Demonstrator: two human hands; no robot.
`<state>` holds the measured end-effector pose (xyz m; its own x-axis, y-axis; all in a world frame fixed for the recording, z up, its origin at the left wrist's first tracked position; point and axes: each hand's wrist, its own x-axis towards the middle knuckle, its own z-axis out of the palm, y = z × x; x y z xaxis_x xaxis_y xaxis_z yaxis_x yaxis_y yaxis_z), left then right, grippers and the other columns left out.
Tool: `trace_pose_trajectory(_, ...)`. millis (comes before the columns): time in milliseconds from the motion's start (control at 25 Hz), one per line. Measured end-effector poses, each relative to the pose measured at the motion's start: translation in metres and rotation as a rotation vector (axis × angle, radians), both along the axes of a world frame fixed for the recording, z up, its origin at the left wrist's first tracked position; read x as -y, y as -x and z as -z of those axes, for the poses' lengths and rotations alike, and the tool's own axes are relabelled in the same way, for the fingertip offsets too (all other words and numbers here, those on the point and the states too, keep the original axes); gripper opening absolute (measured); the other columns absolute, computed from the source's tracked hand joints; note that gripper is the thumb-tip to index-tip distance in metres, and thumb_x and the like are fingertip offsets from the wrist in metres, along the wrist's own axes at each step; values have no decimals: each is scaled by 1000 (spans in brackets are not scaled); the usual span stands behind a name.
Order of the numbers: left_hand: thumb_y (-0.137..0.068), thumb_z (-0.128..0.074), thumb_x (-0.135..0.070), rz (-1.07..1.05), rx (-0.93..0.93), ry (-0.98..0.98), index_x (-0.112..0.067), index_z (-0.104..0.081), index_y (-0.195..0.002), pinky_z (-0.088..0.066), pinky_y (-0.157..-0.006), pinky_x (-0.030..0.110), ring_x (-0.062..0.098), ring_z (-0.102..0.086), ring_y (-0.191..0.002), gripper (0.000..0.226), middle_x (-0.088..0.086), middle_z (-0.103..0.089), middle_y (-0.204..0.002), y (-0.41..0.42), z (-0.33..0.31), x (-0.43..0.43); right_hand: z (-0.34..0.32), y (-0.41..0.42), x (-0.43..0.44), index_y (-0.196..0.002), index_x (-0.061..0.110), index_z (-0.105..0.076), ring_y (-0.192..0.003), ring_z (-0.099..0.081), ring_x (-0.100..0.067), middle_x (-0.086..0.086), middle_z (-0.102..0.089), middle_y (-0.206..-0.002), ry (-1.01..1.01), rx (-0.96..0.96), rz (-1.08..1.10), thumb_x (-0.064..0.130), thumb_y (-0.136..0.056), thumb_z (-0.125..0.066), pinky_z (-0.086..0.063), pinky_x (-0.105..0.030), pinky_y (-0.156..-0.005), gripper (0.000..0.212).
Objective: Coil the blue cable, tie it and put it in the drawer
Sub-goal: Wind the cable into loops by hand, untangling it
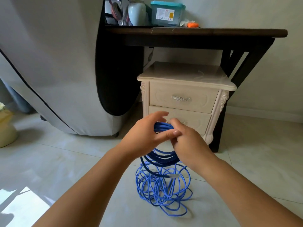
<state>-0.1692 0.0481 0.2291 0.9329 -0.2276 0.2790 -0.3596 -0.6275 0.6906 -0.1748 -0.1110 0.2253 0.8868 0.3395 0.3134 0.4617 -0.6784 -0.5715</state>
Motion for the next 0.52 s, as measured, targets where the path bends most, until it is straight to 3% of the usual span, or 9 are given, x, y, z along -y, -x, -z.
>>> trace_pose_trajectory(120,-72,-52,-74,-31,-108,-57,-19,-66,-96,-54,-63,26,6,-67,-61,62,-2,-70,-75,-1,-3,-2,4,-1,0,-108,27,-42,-68,-54,-25,-3,-63,-80,-19,29,41,20,-97,-49,-42,-39,-63,15)
trace_pose_trajectory(240,-86,-57,-59,-63,-93,-20,-9,-63,-83,-48,-49,26,12,-58,-45,51,3,-57,-60,-2,-5,0,1,-5,2,-112,31,-44,-64,-58,-18,-5,-65,-81,-344,-182,19,25,-85,-65,-52,-39,-70,34)
trace_pose_trajectory(360,-93,-57,-49,-124,-90,261,-13,-57,-72,-42,-50,29,12,-46,-42,42,-1,-45,-54,-2,-6,-4,-2,-12,11,-115,20,-57,-79,-67,-20,-5,-69,-83,-705,-605,-163,37,-77,-62,-55,-37,-75,42)
trace_pose_trajectory(440,-95,-55,-46,-174,-99,487,-16,-51,-66,-38,-51,32,12,-40,-42,42,-4,-42,-50,-3,-7,-10,-2,-13,14,-110,15,-61,-90,-69,-25,-7,-74,-89,-771,-755,-248,61,-78,-55,-54,-29,-75,57)
trace_pose_trajectory(520,-95,-54,-49,-241,-118,633,-13,-47,-67,-37,-52,32,12,-37,-42,47,-5,-39,-49,-6,-6,-14,1,-18,18,-116,20,-64,-104,-68,-27,-12,-73,-109,-737,-799,-326,86,-65,-55,-54,-30,-84,83)
